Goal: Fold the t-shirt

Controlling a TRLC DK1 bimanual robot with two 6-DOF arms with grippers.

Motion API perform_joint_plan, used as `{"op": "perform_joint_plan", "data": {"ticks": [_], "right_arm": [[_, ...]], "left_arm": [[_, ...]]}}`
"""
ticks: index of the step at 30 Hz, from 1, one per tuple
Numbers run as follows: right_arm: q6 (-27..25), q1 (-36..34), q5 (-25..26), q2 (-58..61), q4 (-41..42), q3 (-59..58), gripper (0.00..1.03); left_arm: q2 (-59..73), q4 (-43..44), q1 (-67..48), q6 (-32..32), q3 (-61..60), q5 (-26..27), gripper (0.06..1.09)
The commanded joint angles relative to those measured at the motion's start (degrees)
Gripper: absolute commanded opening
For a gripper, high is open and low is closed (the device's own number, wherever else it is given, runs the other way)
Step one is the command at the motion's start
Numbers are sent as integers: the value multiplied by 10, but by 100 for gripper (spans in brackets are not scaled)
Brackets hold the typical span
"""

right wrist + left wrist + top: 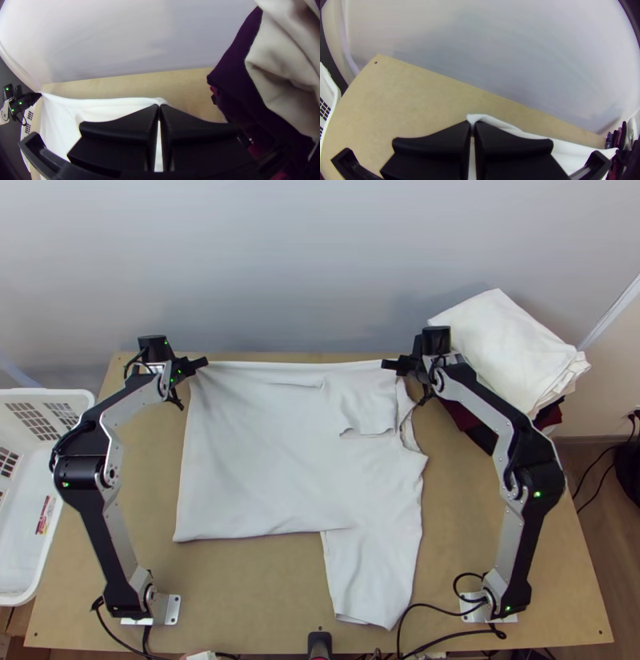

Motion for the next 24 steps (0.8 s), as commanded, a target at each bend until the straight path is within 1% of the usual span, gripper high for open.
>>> {"op": "perform_joint_plan", "data": {"ticks": [1,3,7,11,24], "right_arm": [[18,-6,3,21,-26,43,3],[20,-5,3,19,-36,50,3],[20,-2,3,-5,-52,41,3],[18,0,3,-36,-67,20,3],[14,7,3,-112,-73,-89,3]], "left_arm": [[17,-34,12,-32,38,23,10],[14,-55,15,-45,44,29,10],[-7,-76,17,-46,32,32,10],[-41,-76,22,-53,-3,59,10],[-161,-54,28,-61,-160,84,10]]}}
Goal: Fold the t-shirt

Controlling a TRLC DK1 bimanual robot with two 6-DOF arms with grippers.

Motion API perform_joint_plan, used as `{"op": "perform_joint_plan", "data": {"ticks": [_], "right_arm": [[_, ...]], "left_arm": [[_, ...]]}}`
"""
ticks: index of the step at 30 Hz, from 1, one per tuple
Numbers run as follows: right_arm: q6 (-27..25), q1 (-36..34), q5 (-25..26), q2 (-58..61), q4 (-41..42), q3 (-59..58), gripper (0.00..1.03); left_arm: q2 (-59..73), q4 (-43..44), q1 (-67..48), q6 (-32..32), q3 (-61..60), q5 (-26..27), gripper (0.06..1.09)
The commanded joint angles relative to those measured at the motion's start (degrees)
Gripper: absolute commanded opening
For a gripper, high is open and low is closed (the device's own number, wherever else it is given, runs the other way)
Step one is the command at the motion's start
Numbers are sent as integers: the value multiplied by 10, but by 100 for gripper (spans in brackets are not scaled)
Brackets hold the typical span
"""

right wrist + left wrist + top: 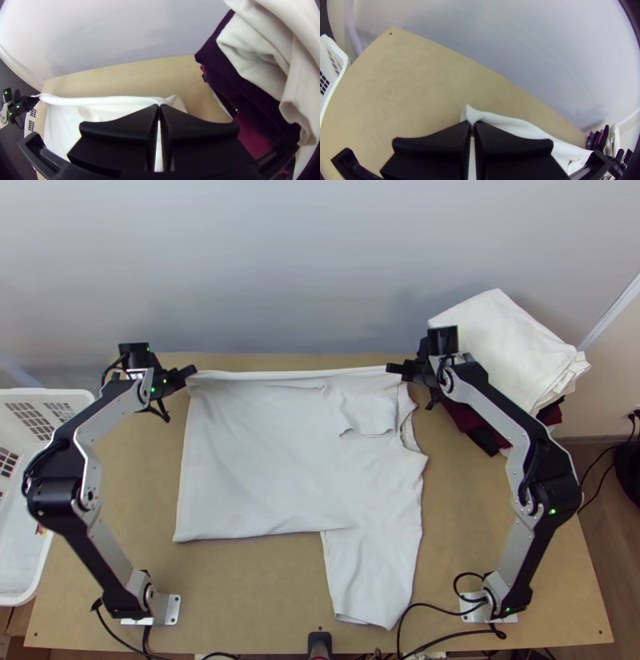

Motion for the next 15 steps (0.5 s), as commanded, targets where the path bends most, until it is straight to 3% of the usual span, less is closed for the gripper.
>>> {"op": "perform_joint_plan", "data": {"ticks": [1,15], "right_arm": [[6,5,4,-36,-3,-40,3],[9,29,7,-96,9,-163,3]], "left_arm": [[-43,15,5,-16,-52,8,10],[-128,45,-4,-27,-179,19,10]]}}
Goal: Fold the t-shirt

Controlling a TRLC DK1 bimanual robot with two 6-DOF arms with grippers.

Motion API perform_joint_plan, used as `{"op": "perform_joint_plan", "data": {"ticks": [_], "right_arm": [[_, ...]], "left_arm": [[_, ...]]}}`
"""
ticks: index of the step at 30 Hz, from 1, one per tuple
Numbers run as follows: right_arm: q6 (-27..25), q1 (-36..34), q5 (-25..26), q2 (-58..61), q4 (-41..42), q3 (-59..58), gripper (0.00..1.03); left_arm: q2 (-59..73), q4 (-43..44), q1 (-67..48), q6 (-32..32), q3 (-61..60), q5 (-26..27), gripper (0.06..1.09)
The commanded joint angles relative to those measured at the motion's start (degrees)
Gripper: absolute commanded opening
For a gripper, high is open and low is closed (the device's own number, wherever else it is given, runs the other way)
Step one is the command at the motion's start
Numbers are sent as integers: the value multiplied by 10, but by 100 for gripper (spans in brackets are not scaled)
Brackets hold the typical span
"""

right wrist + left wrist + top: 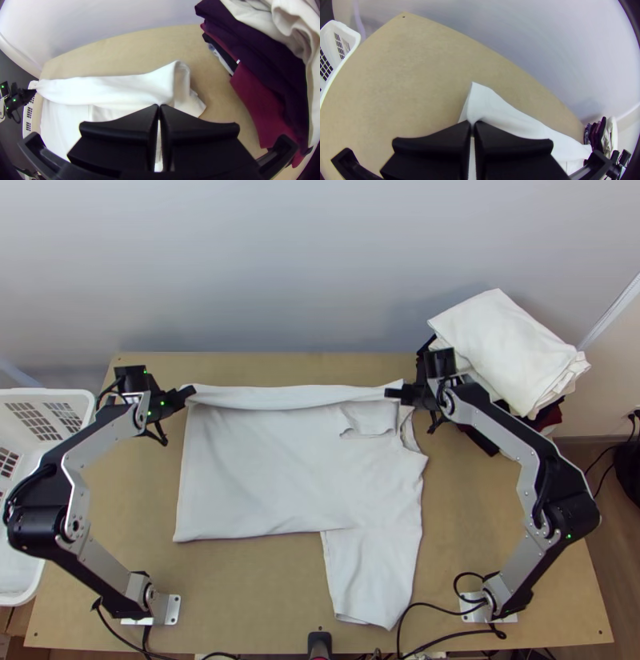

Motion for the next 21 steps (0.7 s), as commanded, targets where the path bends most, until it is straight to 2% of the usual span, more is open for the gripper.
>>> {"op": "perform_joint_plan", "data": {"ticks": [1,9,10,11,12,13,14,15,17,18,19,21], "right_arm": [[10,6,7,-23,7,-39,3],[25,5,17,-39,72,-111,3],[29,0,17,-39,72,-112,3],[33,-3,17,-38,72,-112,4],[34,-6,17,-39,72,-113,18],[41,-9,18,-40,71,-115,38],[53,-15,19,-40,60,-116,56],[60,-19,19,-42,46,-115,70],[69,-29,19,-45,18,-114,87],[69,-32,19,-47,-2,-111,93],[68,-34,19,-54,-27,-107,96],[70,-36,20,-94,-71,-118,97]], "left_arm": [[-31,11,-3,-17,-37,6,10],[-47,10,-7,-15,-91,12,10],[-48,9,-10,-12,-95,11,11],[-49,9,-10,-9,-99,9,22],[-53,7,-10,-3,-104,9,41],[-58,7,-10,-2,-107,7,63],[-64,5,-10,0,-111,6,80],[-69,4,-10,1,-112,5,89],[-84,2,-6,3,-116,4,99],[-91,2,-3,3,-118,4,100],[-98,2,0,3,-120,4,100],[-113,0,11,3,-121,4,102]]}}
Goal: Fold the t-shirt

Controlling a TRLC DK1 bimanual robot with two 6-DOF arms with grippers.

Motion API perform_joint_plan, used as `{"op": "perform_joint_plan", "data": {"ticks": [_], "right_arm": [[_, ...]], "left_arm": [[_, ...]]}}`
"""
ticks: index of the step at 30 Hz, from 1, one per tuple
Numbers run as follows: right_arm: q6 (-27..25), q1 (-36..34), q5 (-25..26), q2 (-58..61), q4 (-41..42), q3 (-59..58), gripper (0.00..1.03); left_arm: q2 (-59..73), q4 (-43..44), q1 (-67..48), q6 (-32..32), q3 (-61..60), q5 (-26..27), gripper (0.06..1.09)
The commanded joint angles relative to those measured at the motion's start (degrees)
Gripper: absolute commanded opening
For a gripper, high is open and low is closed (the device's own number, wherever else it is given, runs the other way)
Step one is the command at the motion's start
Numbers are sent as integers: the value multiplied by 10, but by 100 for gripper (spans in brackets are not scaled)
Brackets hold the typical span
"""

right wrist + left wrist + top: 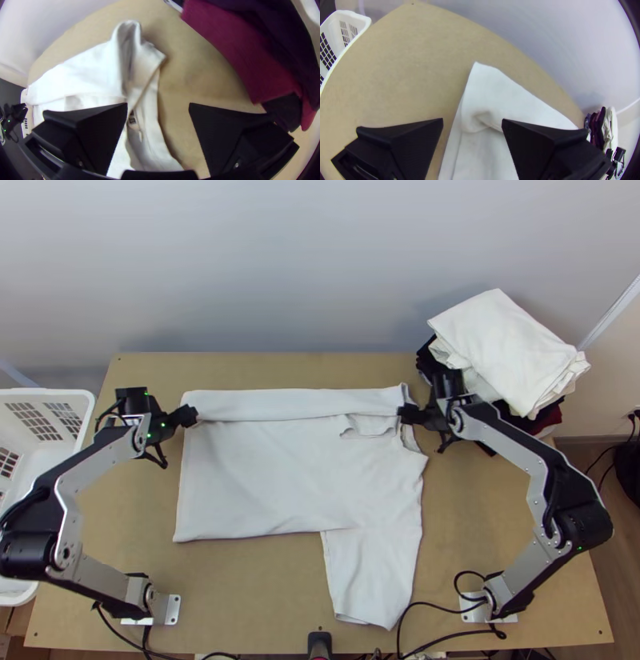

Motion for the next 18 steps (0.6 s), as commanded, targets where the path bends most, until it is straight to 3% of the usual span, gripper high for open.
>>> {"op": "perform_joint_plan", "data": {"ticks": [1,4,10,16,18], "right_arm": [[15,-6,5,-75,-38,-26,97],[22,-11,4,-158,-51,-59,97],[43,-8,-15,-246,-222,-66,99],[43,55,-32,-294,-370,-120,99],[29,62,-34,-315,-374,-153,98]], "left_arm": [[-40,-4,21,4,-15,-2,102],[-67,-19,44,9,-9,0,102],[-137,-67,61,32,-1,2,102],[-191,-100,59,46,-2,4,102],[-202,-109,60,49,-2,4,102]]}}
